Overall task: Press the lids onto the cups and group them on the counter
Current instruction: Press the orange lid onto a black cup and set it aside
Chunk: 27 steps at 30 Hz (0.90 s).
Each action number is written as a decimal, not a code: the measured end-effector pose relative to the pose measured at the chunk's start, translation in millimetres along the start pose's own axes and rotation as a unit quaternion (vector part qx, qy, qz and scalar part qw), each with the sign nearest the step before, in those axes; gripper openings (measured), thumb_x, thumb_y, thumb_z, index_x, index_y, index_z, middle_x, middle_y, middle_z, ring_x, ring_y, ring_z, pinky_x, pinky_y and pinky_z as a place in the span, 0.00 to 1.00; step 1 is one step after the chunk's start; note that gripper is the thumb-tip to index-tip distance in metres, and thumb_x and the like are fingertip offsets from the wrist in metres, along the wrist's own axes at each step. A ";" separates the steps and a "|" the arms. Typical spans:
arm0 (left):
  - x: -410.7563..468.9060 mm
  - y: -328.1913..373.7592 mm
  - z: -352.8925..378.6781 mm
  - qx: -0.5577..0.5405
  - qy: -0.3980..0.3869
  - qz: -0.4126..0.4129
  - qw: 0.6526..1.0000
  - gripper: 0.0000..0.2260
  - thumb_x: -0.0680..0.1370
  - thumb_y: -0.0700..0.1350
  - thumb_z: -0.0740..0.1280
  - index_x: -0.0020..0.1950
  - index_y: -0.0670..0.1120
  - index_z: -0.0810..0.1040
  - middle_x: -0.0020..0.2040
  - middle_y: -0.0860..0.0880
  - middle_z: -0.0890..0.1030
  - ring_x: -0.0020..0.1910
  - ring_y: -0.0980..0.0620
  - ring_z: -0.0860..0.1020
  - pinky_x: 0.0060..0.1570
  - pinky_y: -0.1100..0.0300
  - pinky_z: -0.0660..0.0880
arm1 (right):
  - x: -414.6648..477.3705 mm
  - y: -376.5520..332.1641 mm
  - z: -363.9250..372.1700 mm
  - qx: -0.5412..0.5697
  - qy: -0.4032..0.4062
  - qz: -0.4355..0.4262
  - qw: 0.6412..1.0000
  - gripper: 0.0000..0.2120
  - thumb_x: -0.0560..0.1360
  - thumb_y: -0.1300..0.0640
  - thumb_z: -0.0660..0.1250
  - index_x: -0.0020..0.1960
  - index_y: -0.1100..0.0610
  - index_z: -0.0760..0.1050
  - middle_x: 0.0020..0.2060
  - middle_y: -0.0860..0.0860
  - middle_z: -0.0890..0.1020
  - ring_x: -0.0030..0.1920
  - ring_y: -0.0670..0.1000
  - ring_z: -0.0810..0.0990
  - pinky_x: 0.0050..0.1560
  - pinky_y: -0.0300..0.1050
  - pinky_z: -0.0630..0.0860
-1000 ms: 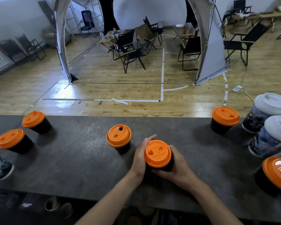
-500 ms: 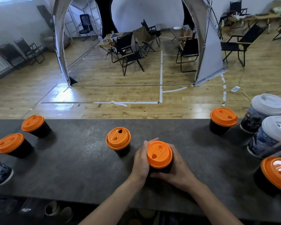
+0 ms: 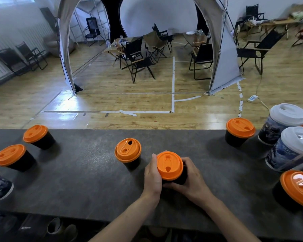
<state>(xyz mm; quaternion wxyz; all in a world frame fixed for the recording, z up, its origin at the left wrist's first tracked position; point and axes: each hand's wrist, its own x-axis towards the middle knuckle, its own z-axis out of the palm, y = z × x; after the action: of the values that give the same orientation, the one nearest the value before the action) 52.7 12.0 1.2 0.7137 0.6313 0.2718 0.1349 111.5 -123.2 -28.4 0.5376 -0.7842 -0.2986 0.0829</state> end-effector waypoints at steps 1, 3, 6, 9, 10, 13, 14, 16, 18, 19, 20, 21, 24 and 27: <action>1.6 0.8 0.2 -0.006 -0.002 -0.007 1.000 0.22 0.87 0.53 0.51 0.61 0.47 0.84 0.55 0.51 0.87 0.57 0.56 0.83 0.55 0.66 0.74 | 0.2 1.5 -0.2 -0.001 0.005 0.001 1.000 0.37 0.59 0.39 0.84 0.62 0.45 0.72 0.56 0.38 0.79 0.58 0.37 0.79 0.56 0.30 0.72; 6.6 6.3 -0.6 -0.020 -0.027 -0.026 0.999 0.23 0.87 0.52 0.52 0.61 0.44 0.84 0.55 0.47 0.87 0.57 0.53 0.84 0.57 0.63 0.76 | 0.7 3.1 -1.1 -0.005 0.001 -0.005 1.000 0.35 0.61 0.42 0.84 0.62 0.46 0.73 0.56 0.39 0.80 0.57 0.39 0.80 0.57 0.34 0.74; 9.4 11.7 -4.8 -0.012 -0.036 -0.024 0.999 0.23 0.87 0.50 0.52 0.59 0.42 0.85 0.53 0.47 0.87 0.55 0.53 0.84 0.54 0.67 0.76 | 1.0 2.9 -0.6 -0.008 -0.014 -0.027 1.000 0.34 0.64 0.45 0.83 0.65 0.47 0.72 0.57 0.41 0.79 0.59 0.41 0.79 0.59 0.38 0.76; 3.0 3.5 -2.8 0.000 -0.007 0.001 1.000 0.22 0.87 0.51 0.52 0.56 0.46 0.85 0.49 0.53 0.88 0.51 0.59 0.84 0.47 0.72 0.75 | 0.0 0.6 3.1 -0.019 -0.022 -0.030 0.999 0.40 0.61 0.39 0.83 0.67 0.46 0.70 0.59 0.40 0.77 0.61 0.40 0.77 0.60 0.34 0.74; 0.5 0.7 -1.1 -0.005 0.007 0.001 1.000 0.22 0.87 0.51 0.52 0.54 0.46 0.85 0.46 0.54 0.88 0.48 0.61 0.84 0.45 0.72 0.75 | -0.1 0.5 4.0 -0.021 -0.019 -0.026 0.999 0.40 0.61 0.38 0.83 0.67 0.45 0.70 0.59 0.39 0.77 0.61 0.39 0.77 0.60 0.34 0.74; 0.8 0.4 -0.1 -0.006 0.007 -0.006 1.000 0.21 0.87 0.50 0.53 0.51 0.45 0.85 0.43 0.53 0.87 0.46 0.61 0.84 0.47 0.70 0.76 | 0.5 2.8 2.7 -0.024 -0.004 -0.021 0.999 0.36 0.61 0.37 0.82 0.64 0.45 0.72 0.57 0.39 0.78 0.59 0.39 0.78 0.59 0.37 0.75; 3.0 3.0 -1.2 -0.006 -0.012 -0.011 1.000 0.22 0.87 0.50 0.53 0.54 0.44 0.85 0.48 0.51 0.88 0.50 0.58 0.84 0.52 0.67 0.76 | 0.7 3.2 1.3 -0.025 -0.006 -0.024 0.999 0.35 0.62 0.38 0.83 0.64 0.44 0.72 0.57 0.39 0.79 0.59 0.40 0.79 0.59 0.39 0.76; 7.0 10.4 -5.4 -0.002 -0.042 -0.018 0.999 0.22 0.87 0.50 0.52 0.59 0.43 0.85 0.53 0.47 0.87 0.55 0.53 0.84 0.56 0.64 0.77 | 0.0 3.2 -0.6 -0.031 -0.016 -0.037 0.999 0.33 0.63 0.41 0.82 0.64 0.42 0.72 0.57 0.38 0.79 0.59 0.42 0.79 0.59 0.42 0.76; 7.5 10.9 -7.9 0.012 -0.046 -0.009 0.999 0.23 0.87 0.49 0.51 0.58 0.43 0.85 0.53 0.49 0.87 0.55 0.55 0.84 0.51 0.70 0.76 | -0.7 2.6 0.2 -0.031 -0.022 -0.050 0.998 0.33 0.65 0.44 0.82 0.66 0.43 0.71 0.58 0.39 0.78 0.60 0.43 0.78 0.60 0.44 0.76; 6.1 8.0 -6.7 0.015 -0.038 0.001 0.999 0.23 0.87 0.48 0.50 0.57 0.43 0.85 0.51 0.50 0.88 0.53 0.56 0.84 0.49 0.72 0.75 | -0.9 2.3 1.4 -0.029 -0.022 -0.054 0.998 0.34 0.66 0.45 0.82 0.67 0.45 0.71 0.59 0.40 0.78 0.61 0.44 0.78 0.61 0.43 0.76; 3.5 4.4 -4.9 0.013 -0.026 0.008 1.000 0.23 0.87 0.49 0.51 0.56 0.44 0.85 0.50 0.52 0.88 0.52 0.58 0.84 0.47 0.73 0.75 | -1.3 1.9 2.5 -0.026 -0.019 -0.054 0.998 0.35 0.66 0.44 0.82 0.67 0.46 0.71 0.59 0.41 0.77 0.61 0.44 0.78 0.61 0.41 0.75; 0.6 1.7 -2.4 0.009 -0.012 0.011 1.000 0.23 0.87 0.50 0.51 0.53 0.45 0.85 0.47 0.53 0.88 0.49 0.59 0.84 0.45 0.73 0.74 | -1.7 1.3 3.3 -0.023 -0.014 -0.048 0.998 0.36 0.65 0.42 0.82 0.67 0.47 0.71 0.59 0.41 0.77 0.61 0.43 0.78 0.60 0.39 0.75; -1.0 -0.8 0.7 -0.003 0.005 0.003 1.000 0.22 0.87 0.50 0.53 0.50 0.45 0.85 0.43 0.53 0.87 0.46 0.60 0.84 0.44 0.72 0.75 | -1.3 0.6 1.7 -0.020 -0.002 -0.030 0.999 0.36 0.63 0.38 0.82 0.64 0.46 0.72 0.56 0.41 0.78 0.58 0.41 0.79 0.58 0.39 0.76; 5.5 10.0 -2.6 -0.003 -0.042 -0.017 0.999 0.23 0.87 0.50 0.51 0.58 0.41 0.85 0.52 0.46 0.87 0.54 0.53 0.85 0.51 0.68 0.77 | -0.2 3.3 -0.8 -0.019 -0.015 -0.036 0.999 0.34 0.64 0.41 0.82 0.64 0.45 0.73 0.57 0.41 0.79 0.59 0.43 0.79 0.59 0.44 0.77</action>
<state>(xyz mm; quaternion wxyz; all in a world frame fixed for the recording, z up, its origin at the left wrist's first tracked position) 57.2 18.8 9.6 0.7283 0.6297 0.2523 0.0967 112.9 -124.7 -31.1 0.5207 -0.7815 -0.3366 0.0695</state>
